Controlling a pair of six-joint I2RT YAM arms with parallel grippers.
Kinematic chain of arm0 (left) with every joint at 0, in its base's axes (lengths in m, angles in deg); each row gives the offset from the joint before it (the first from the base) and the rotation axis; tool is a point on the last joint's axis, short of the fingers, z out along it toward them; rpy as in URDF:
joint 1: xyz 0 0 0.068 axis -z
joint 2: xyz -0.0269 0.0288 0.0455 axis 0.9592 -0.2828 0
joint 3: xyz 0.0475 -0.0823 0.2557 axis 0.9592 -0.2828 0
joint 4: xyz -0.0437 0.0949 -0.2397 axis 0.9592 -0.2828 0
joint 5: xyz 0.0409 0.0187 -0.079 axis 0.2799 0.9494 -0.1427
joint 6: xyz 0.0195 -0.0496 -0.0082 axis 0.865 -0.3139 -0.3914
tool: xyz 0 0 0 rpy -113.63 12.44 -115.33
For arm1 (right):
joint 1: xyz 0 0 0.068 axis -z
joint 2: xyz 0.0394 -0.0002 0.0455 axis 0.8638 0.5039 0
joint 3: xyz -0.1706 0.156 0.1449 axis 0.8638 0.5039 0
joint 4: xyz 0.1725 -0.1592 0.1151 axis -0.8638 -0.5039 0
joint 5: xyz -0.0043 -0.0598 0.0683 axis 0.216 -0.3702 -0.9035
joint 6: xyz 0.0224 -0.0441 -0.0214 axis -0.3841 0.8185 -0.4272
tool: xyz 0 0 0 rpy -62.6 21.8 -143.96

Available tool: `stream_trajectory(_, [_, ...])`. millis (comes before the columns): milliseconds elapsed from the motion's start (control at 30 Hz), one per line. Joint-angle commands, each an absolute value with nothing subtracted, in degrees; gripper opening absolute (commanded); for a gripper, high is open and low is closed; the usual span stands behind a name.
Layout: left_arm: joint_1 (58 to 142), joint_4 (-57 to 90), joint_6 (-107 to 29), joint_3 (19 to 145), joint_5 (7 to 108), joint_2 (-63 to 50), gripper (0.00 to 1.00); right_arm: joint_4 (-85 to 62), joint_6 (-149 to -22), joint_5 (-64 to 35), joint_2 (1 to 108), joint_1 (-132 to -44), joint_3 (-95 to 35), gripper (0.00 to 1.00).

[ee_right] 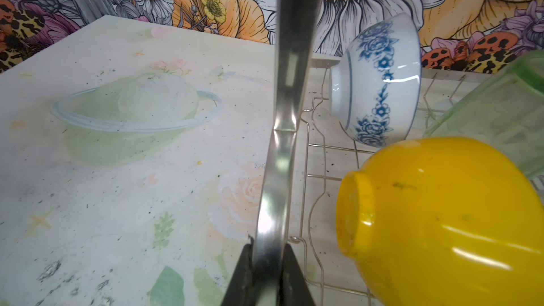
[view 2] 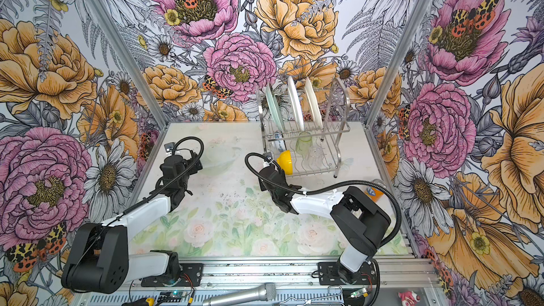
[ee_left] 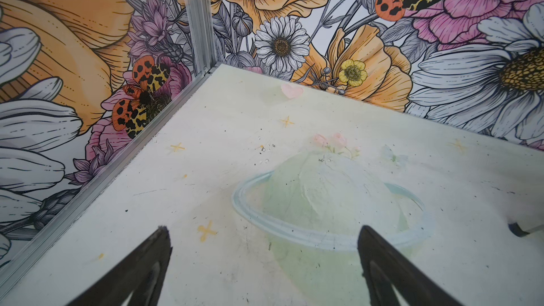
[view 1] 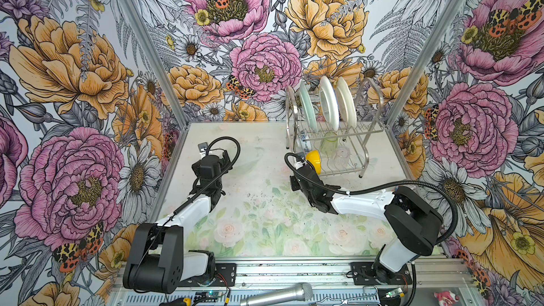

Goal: Unload the mixed dishes from the dish rack

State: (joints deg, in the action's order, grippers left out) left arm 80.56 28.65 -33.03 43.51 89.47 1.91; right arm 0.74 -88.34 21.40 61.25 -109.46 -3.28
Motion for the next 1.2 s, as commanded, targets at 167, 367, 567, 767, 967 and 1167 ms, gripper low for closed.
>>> stream_trajectory(167, [80.1, 27.6, -33.7, 45.4, 90.5, 1.1, 0.99, 2.9, -90.6, 12.0, 66.8, -117.9, -13.7, 0.0])
stream_trajectory(367, [80.1, 26.3, -33.7, 46.9, 90.3, -0.3, 0.99, 3.3, -90.7, 11.3, 64.7, -117.8, -14.2, 0.15])
stream_trajectory(567, [80.0, 26.0, -33.4, 47.4, 89.7, -0.8, 0.99, 3.3, -90.6, 9.5, 58.2, -116.9, -9.5, 0.57])
stream_trajectory(767, [80.1, 26.2, -33.5, 47.0, 89.8, -0.3, 0.99, 1.7, -92.6, 8.2, 48.7, -114.5, -3.0, 0.62])
stream_trajectory(967, [80.6, 26.2, -34.6, 45.7, 89.3, 1.5, 0.99, -4.3, -95.1, 11.5, 38.0, -109.9, 4.7, 0.62])
stream_trajectory(1167, [82.4, 26.5, -35.0, 44.6, 88.5, 3.5, 0.99, -12.4, -96.2, 18.5, 24.7, -103.7, 11.3, 0.62])
